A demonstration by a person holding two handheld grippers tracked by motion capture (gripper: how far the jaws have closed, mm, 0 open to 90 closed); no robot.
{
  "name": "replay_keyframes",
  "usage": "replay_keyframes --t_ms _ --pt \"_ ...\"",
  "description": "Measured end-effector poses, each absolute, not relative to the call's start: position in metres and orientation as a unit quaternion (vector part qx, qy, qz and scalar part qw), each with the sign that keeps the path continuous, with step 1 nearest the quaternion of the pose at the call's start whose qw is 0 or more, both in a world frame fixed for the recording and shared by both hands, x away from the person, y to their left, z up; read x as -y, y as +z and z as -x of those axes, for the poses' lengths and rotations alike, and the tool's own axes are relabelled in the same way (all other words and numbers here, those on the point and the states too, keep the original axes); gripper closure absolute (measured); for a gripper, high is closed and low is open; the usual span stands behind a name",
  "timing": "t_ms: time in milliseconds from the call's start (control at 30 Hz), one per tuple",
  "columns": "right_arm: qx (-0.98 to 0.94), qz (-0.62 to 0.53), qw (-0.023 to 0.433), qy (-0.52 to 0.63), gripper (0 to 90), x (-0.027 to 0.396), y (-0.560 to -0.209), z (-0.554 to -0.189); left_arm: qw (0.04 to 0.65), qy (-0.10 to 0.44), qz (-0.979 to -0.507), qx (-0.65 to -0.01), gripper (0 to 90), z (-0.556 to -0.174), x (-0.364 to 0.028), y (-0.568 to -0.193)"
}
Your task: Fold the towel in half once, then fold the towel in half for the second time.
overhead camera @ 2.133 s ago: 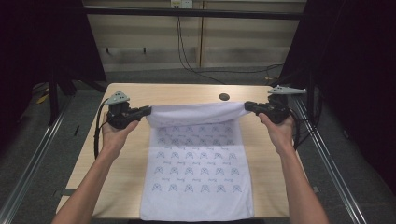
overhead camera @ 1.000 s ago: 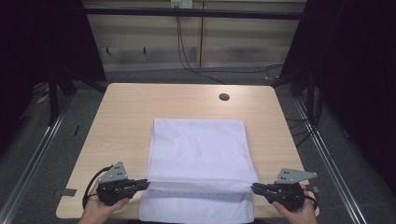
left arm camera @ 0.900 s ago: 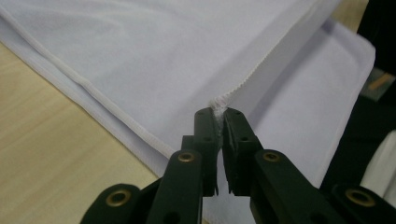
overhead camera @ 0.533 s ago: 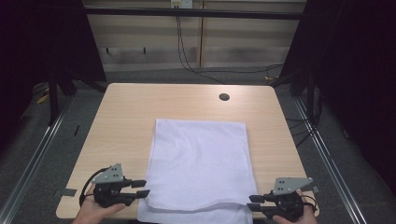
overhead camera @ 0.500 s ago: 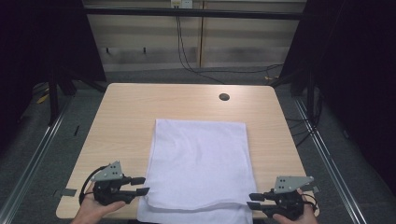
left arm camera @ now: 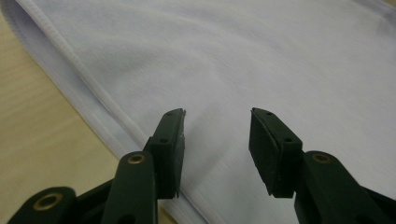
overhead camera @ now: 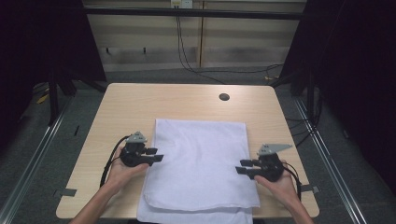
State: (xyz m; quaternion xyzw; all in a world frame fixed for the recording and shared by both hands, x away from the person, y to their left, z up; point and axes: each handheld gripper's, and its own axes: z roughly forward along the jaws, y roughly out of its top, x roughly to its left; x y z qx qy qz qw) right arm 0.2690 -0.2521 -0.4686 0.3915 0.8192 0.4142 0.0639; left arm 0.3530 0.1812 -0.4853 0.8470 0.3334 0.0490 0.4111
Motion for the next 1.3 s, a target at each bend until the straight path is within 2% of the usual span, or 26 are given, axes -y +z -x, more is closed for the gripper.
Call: replay_keyframes --t_ms 100,167,233,567,600,667,700,800,867,933,1067,1133,1300 --pt "-0.818 -0.410 0.068 0.398 63.2 0.245 -0.480 -0.301 0.388 0.070 -0.855 -0.337 56.0 -0.363 -0.174 -0.494" --pt "-0.819 -0.420 0.073 0.383 63.4 0.240 -0.486 -0.313 0.390 0.066 -0.854 -0.337 56.4 -0.365 -0.176 -0.501" --pt "-0.822 -0.424 0.059 0.377 63.6 0.235 -0.493 -0.319 0.388 0.065 -0.856 -0.336 56.7 -0.363 -0.180 -0.499" --pt "-0.844 -0.400 0.059 0.351 62.1 0.225 -0.494 -0.292 0.382 0.044 -0.863 -0.326 57.9 -0.324 -0.194 -0.497" --pt "-0.845 -0.403 0.051 0.348 61.7 0.225 -0.493 -0.289 0.381 0.027 -0.865 -0.326 57.8 -0.321 -0.196 -0.495" --pt "-0.849 -0.398 0.031 0.348 57.2 0.225 -0.491 -0.284 0.396 -0.008 -0.853 -0.340 55.5 -0.319 -0.201 -0.489" --pt "-0.850 -0.395 0.033 0.348 55.7 0.225 -0.490 -0.282 0.395 0.011 -0.859 -0.326 54.8 -0.320 -0.201 -0.485" --pt "-0.845 -0.393 0.047 0.359 53.3 0.228 -0.486 -0.286 0.413 0.022 -0.845 -0.339 52.0 -0.330 -0.203 -0.479" --pt "-0.823 -0.415 0.072 0.382 51.4 0.241 -0.476 -0.308 0.434 0.045 -0.825 -0.359 51.4 -0.350 -0.207 -0.473" --pt "-0.806 -0.434 0.090 0.392 50.3 0.252 -0.470 -0.325 0.425 0.064 -0.830 -0.357 48.1 -0.364 -0.208 -0.471" --pt "-0.795 -0.459 0.103 0.383 48.2 0.265 -0.467 -0.359 0.431 0.039 -0.812 -0.391 42.9 -0.390 -0.211 -0.472" --pt "-0.787 -0.475 0.097 0.380 47.1 0.272 -0.469 -0.373 0.428 0.057 -0.810 -0.398 40.6 -0.396 -0.212 -0.473" --pt "-0.765 -0.501 0.086 0.396 48.2 0.285 -0.477 -0.396 0.428 0.064 -0.800 -0.415 38.6 -0.410 -0.211 -0.486"
